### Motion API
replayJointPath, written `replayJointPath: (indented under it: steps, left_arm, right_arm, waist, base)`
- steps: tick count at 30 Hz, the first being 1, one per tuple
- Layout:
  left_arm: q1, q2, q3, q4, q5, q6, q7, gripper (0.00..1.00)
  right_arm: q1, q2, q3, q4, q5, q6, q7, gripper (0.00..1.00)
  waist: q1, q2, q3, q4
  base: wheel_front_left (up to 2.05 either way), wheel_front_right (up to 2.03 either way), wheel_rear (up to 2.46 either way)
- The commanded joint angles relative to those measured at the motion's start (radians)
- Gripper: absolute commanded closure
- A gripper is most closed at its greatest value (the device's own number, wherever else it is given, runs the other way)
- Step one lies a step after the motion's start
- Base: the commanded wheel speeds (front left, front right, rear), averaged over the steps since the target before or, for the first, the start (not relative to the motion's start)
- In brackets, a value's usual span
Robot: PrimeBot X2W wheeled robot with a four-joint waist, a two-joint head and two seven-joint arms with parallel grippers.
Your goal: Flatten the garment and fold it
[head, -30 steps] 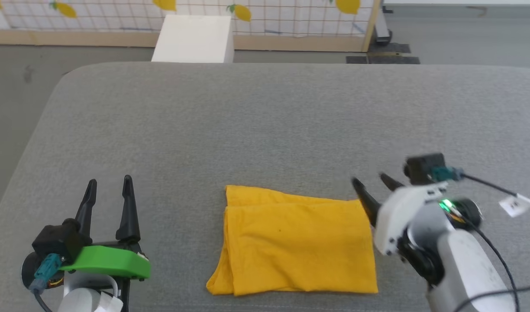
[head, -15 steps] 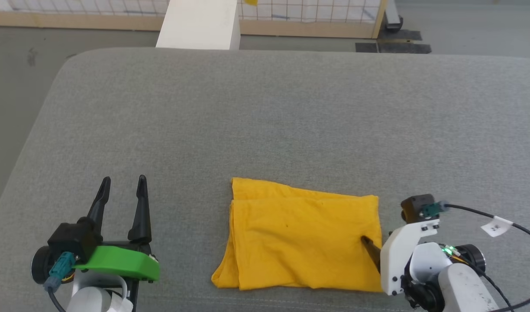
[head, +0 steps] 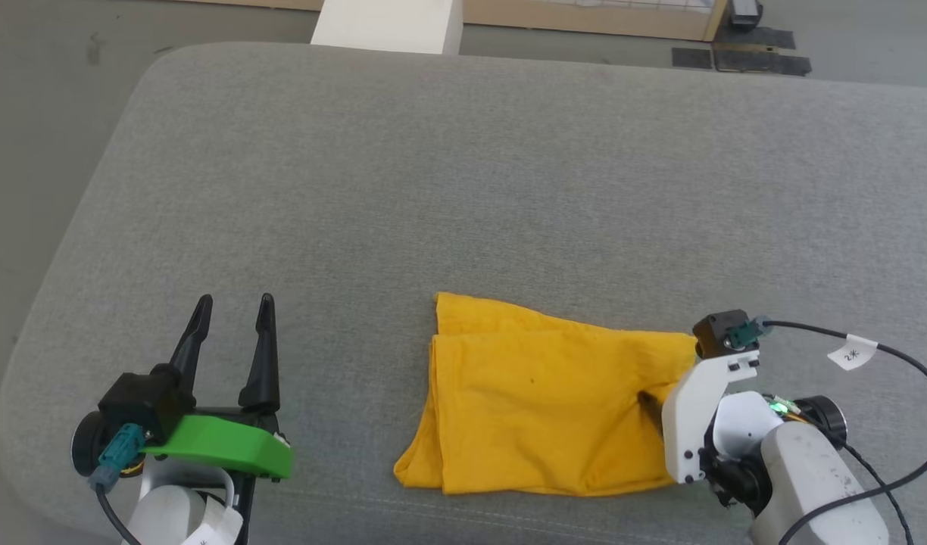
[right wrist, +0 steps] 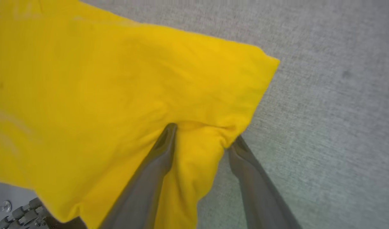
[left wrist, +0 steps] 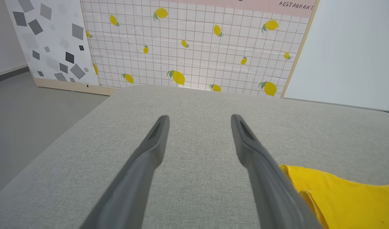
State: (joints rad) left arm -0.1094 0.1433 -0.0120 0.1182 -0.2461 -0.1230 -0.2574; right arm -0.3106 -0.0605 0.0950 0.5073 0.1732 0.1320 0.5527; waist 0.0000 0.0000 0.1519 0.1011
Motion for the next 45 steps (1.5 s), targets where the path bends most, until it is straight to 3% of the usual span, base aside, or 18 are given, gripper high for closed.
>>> replayJointPath:
  steps: [1, 5, 8, 19, 25, 29, 34, 45]
  left_arm:
    - [-0.017, 0.0, -0.002, 0.003, -0.014, -0.005, -0.004, 0.0]
    - [-0.012, 0.0, 0.001, 0.006, -0.017, -0.006, -0.004, 0.0]
    - [0.006, -0.002, 0.015, -0.001, -0.018, -0.006, -0.004, 0.0]
    - [0.041, -0.013, 0.044, -0.044, -0.028, -0.007, -0.004, 0.0]
    - [0.011, 0.009, 0.023, -0.062, -0.029, -0.007, -0.004, 0.0]
    - [-0.006, 0.031, 0.019, -0.084, -0.039, -0.007, -0.004, 0.0]
    - [-0.027, 0.082, 0.027, -0.124, -0.052, -0.008, -0.004, 0.0]
    - [-0.049, 0.183, 0.076, -0.232, -0.088, -0.008, 0.03, 0.0]
  right_arm:
    - [0.009, 0.01, 0.015, 0.047, 0.008, -0.001, 0.019, 1.0]
    - [-0.025, 0.01, 0.033, 0.036, 0.0, -0.001, 0.017, 1.0]
    - [-0.057, 0.01, 0.068, -0.003, -0.046, -0.001, 0.054, 1.0]
    - [-0.114, -0.065, 0.066, -0.112, -0.084, -0.001, 0.176, 1.0]
    - [-0.156, -0.089, 0.021, -0.136, -0.091, -0.001, 0.189, 1.0]
    - [-0.183, -0.114, -0.018, -0.149, -0.102, -0.001, 0.19, 1.0]
    - [-0.225, -0.164, -0.103, -0.184, -0.133, -0.001, 0.202, 1.0]
    - [-0.305, -0.251, -0.409, -0.308, -0.267, -0.001, 0.272, 1.0]
  waist:
    - [0.0, 0.0, -0.001, 0.012]
    - [0.0, 0.0, -0.014, 0.013]
    - [0.0, 0.0, -0.026, -0.028]
    - [0.0, 0.0, 0.011, -0.363]
    - [0.0, 0.0, 0.064, -0.46]
    - [0.0, 0.0, 0.11, -0.465]
    - [0.0, 0.0, 0.199, -0.425]
    - [0.0, 0.0, 0.398, -0.321]
  base:
    - [0.0, 0.0, 0.0]
    - [0.0, 0.0, 0.0]
    - [0.0, 0.0, 0.0]
    - [0.0, 0.0, 0.0]
    - [0.0, 0.0, 0.0]
    - [0.0, 0.0, 0.0]
    - [0.0, 0.0, 0.0]
    - [0.0, 0.0, 0.0]
